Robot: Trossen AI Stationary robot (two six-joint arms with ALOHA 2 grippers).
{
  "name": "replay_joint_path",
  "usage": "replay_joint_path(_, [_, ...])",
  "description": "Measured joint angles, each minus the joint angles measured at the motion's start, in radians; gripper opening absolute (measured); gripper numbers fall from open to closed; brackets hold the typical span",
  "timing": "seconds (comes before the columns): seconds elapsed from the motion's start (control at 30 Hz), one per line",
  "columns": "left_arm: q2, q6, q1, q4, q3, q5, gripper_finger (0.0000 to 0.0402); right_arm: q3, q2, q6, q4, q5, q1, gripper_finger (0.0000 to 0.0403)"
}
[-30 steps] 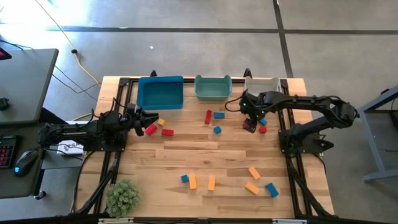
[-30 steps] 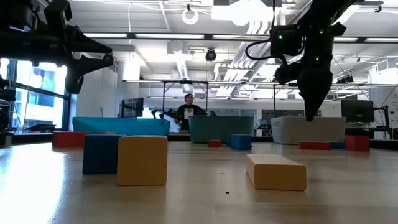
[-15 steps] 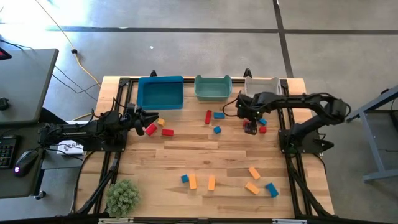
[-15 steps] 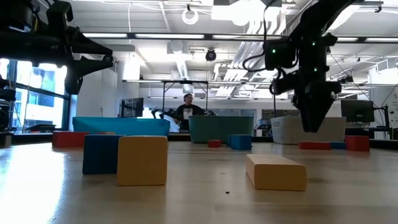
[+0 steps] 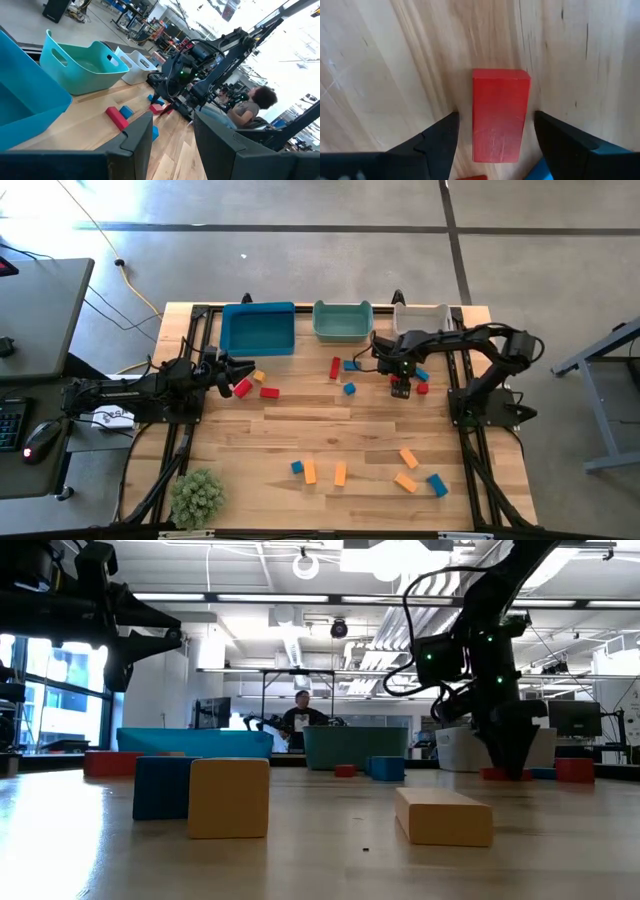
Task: Sort & place blocks by color
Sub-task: Put the red block into the grey bin
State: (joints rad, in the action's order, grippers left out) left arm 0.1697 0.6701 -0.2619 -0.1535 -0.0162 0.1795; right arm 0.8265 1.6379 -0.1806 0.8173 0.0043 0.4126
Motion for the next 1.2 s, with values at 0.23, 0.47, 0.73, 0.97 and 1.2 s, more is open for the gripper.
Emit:
replay_joint_path(0.23, [0.000, 0.000, 0.000, 0.017, 0.000, 0.000, 0.0131, -0.001, 0.002, 0.038, 0.001, -0.004, 0.001, 0.0133])
replay_joint_path(0.47, [0.000, 0.000, 0.000, 0.023, 0.000, -0.001, 0.0131, 0.002, 0.002, 0.119, 0.001, -0.006, 0.000, 0.0103])
replay_joint_path(0.73, [0.000, 0.000, 0.000, 0.023, 0.000, -0.002, 0.0131, 0.134, 0.009, 0.184, 0.141, -0.013, 0.001, 0.0103])
replay_joint_path(0.97, [0.000, 0.000, 0.000, 0.023, 0.000, -0.002, 0.0131, 0.303, 0.008, 0.208, 0.246, 0.047, 0.001, 0.0103])
replay_joint_path(1.2, [0.000, 0.000, 0.000, 0.023, 0.000, -0.007, 0.0131, 0.457, 0.006, 0.184, 0.317, 0.181, 0.031, 0.0103])
